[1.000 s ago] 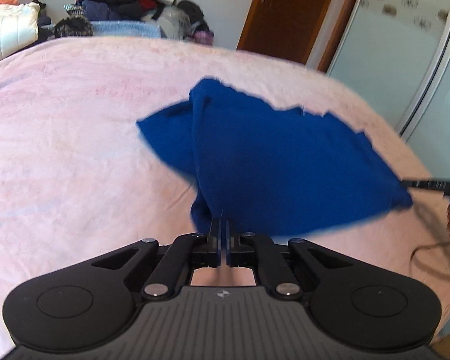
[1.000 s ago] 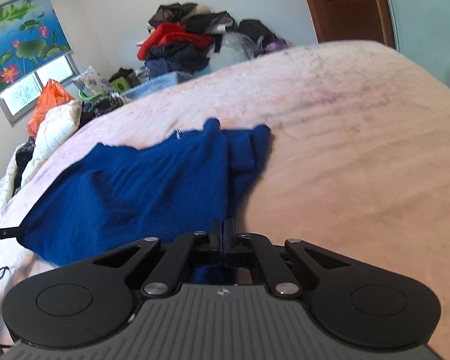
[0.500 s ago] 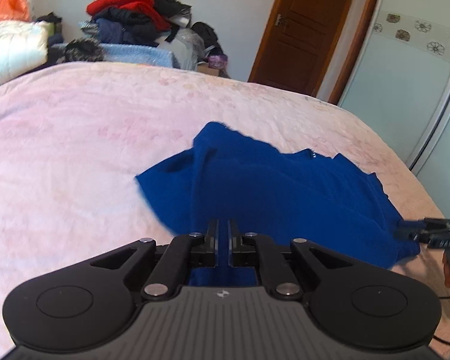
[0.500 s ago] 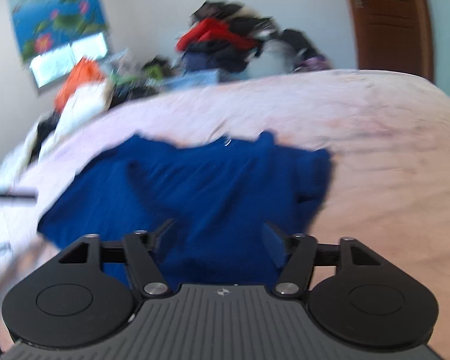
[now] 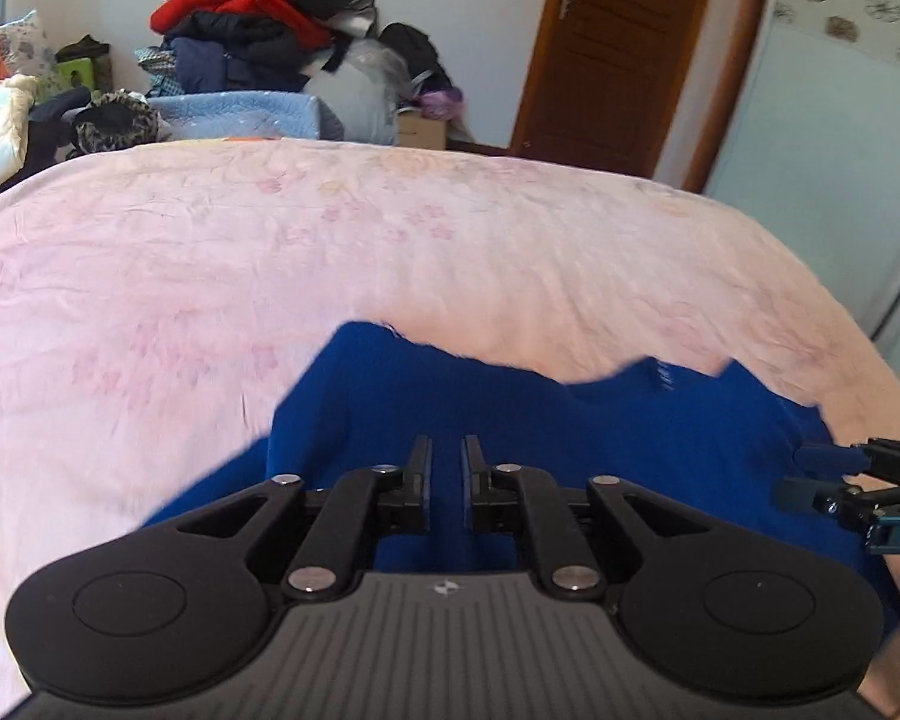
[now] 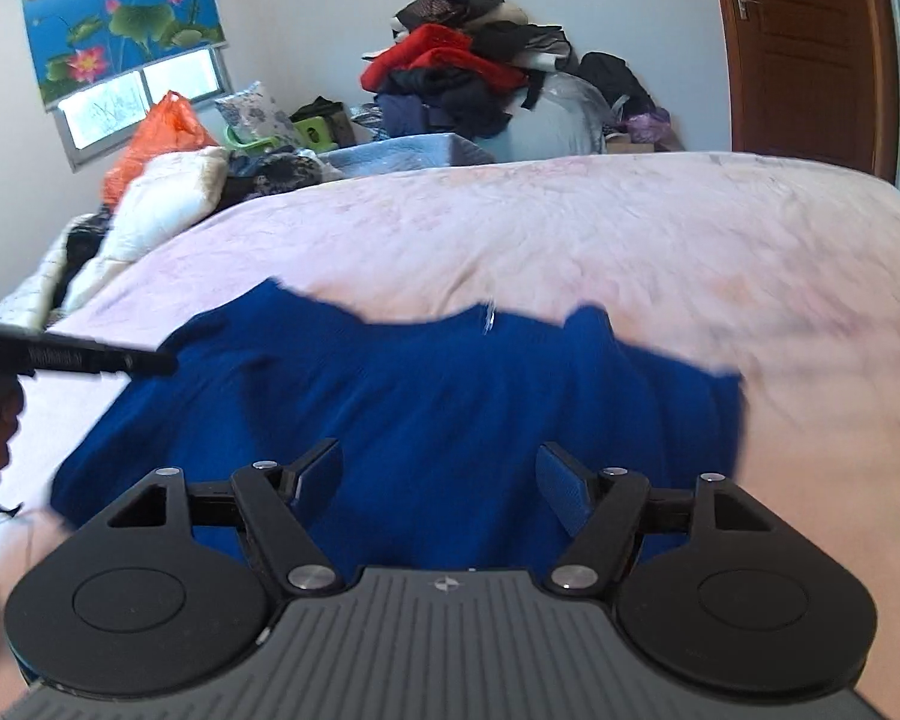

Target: Fold small clothes

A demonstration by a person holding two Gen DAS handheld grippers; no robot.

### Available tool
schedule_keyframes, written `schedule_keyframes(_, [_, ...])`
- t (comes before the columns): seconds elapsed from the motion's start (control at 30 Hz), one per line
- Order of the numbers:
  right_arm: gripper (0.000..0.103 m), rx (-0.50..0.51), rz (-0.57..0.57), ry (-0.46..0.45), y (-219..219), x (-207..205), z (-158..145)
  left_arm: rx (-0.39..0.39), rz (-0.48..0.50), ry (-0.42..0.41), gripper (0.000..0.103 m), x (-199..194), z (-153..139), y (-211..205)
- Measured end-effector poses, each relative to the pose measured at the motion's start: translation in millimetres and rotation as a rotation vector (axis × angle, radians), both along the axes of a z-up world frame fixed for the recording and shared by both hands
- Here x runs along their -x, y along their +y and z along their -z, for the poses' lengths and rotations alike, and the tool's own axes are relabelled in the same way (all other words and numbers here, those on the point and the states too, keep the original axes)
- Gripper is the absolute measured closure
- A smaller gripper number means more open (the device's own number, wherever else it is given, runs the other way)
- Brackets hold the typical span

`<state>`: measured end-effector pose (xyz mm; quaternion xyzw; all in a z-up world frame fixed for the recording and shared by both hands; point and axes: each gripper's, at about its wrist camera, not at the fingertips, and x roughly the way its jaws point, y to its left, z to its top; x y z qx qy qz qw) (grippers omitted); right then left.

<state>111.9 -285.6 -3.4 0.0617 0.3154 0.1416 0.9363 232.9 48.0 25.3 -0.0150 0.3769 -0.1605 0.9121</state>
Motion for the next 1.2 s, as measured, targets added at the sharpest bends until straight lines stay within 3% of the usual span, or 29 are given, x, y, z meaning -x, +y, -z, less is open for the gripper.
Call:
schedule_keyframes(0.07, [0.027,-0.002,0.019,0.045,3.0,-35.3,8.0,-0.043,-0.061,0.069,0.068,-22.4,19.1,-2.8])
schedule_keyframes(0.13, [0.026,0.025,0.068,0.085,1.4,-64.3,21.0,-0.048,-0.066,0.102,0.066,-29.5,35.9,-2.1])
schedule_keyframes(0.2, [0.025,0.051,0.060,0.057,2.3,-75.3,25.0,-0.039,-0.082,0.050,0.066,-13.2,31.5,0.9])
schedule_keyframes(0.27, [0.024,0.066,0.080,0.069,7.4,-73.9,19.3,-0.036,-0.082,-0.004,0.058,6.8,23.5,-0.3])
schedule_keyframes(0.33, [0.015,0.112,0.063,0.011,18.1,-58.2,12.6,-0.050,-0.069,-0.056,0.029,23.8,19.8,-3.9])
schedule_keyframes(0.37, [0.011,0.149,0.036,-0.012,23.6,-52.3,13.2,-0.073,-0.052,-0.068,0.027,30.6,22.3,-6.9])
schedule_keyframes(0.5, [0.003,0.331,-0.012,0.007,42.2,-49.0,36.7,-0.250,-0.003,-0.140,0.027,55.4,40.3,-27.9])
schedule_keyframes(0.53, [0.004,0.315,0.000,-0.016,39.8,-48.6,39.3,-0.275,0.004,-0.168,0.027,63.3,39.1,-29.0])
schedule_keyframes(0.67, [0.004,0.263,0.082,-0.062,41.6,-34.6,23.4,-0.279,-0.003,-0.186,0.026,75.4,33.1,-30.5])
schedule_keyframes(0.73, [0.002,0.233,0.055,-0.094,45.7,-26.0,19.8,-0.276,-0.032,-0.165,0.024,73.6,37.6,-32.0])
schedule_keyframes(0.87, [0.000,0.331,0.038,-0.025,57.3,-29.4,36.8,-0.270,-0.104,-0.179,0.021,82.6,47.3,-35.2])
schedule_keyframes(1.2, [0.000,0.297,0.082,-0.079,56.7,-18.5,48.1,-0.287,-0.179,-0.238,0.014,92.2,58.9,-41.4])
